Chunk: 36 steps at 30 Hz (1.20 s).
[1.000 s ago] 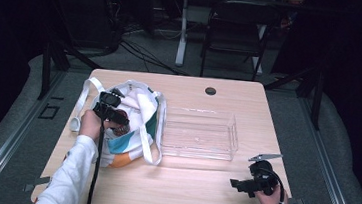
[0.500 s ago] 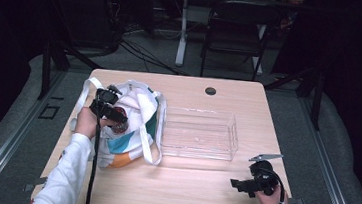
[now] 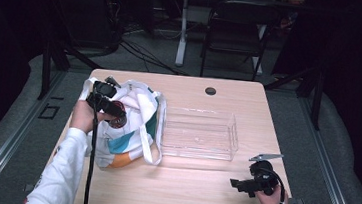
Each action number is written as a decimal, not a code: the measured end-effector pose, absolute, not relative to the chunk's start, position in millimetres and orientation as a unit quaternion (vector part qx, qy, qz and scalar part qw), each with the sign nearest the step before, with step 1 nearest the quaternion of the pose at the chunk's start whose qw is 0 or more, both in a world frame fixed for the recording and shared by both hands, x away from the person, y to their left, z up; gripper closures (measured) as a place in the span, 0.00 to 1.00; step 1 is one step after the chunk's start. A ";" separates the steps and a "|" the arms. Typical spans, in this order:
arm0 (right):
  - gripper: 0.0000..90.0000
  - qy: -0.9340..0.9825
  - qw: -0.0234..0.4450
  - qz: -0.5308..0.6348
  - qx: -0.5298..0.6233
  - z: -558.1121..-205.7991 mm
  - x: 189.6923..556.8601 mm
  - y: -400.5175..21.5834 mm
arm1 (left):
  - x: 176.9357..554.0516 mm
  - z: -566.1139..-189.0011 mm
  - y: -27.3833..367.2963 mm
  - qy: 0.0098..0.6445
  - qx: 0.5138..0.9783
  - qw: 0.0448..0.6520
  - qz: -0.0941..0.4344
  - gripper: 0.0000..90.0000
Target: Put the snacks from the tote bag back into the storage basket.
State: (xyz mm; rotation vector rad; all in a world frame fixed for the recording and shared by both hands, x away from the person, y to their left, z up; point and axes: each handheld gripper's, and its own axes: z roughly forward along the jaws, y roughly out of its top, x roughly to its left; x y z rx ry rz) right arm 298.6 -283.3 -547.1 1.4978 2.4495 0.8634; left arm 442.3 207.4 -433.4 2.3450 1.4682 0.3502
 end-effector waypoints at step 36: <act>0.08 0.815 0.069 0.282 0.502 -548.6 299.0 -283.8 | 435.4 -384.0 188.9 0.488 0.840 0.195 0.137 0.29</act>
